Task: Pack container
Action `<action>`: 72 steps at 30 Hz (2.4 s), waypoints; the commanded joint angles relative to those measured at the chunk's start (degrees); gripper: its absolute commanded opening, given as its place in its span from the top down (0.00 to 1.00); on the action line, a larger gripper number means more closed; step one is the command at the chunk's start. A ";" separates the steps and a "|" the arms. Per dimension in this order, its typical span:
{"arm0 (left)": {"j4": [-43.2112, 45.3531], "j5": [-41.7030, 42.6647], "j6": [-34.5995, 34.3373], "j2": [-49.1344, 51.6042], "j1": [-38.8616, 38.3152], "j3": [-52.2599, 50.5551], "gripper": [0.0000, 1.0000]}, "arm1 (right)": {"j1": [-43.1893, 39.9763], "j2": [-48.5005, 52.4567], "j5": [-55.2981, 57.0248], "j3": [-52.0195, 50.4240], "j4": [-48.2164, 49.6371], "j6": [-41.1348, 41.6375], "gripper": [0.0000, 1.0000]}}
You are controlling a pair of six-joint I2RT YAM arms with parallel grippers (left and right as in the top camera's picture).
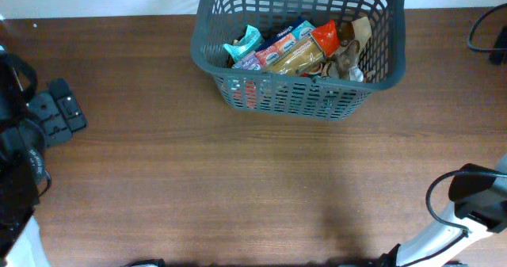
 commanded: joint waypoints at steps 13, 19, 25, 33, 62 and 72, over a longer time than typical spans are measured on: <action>-0.09 -0.20 -0.48 0.09 0.24 0.24 0.01 | 16.76 -21.09 0.79 -14.05 0.17 0.35 0.01; -0.09 -0.17 -0.48 0.09 0.24 0.24 0.01 | 17.11 -32.59 0.50 -30.34 -0.26 0.35 0.01; -0.09 -0.17 -0.48 0.09 0.24 0.24 0.01 | 17.20 -42.75 0.50 -40.65 -0.70 0.35 0.01; -0.09 -0.17 -0.48 0.09 0.24 0.24 0.01 | 17.22 -52.81 0.55 -42.03 -0.92 0.35 0.01; -0.09 -0.20 -0.48 0.09 0.24 0.24 0.01 | 28.48 -85.24 -16.13 -108.08 88.72 0.59 0.01; -0.09 -0.17 -0.48 0.09 0.24 0.24 0.01 | 28.44 -92.98 -16.11 -119.25 90.60 0.57 0.01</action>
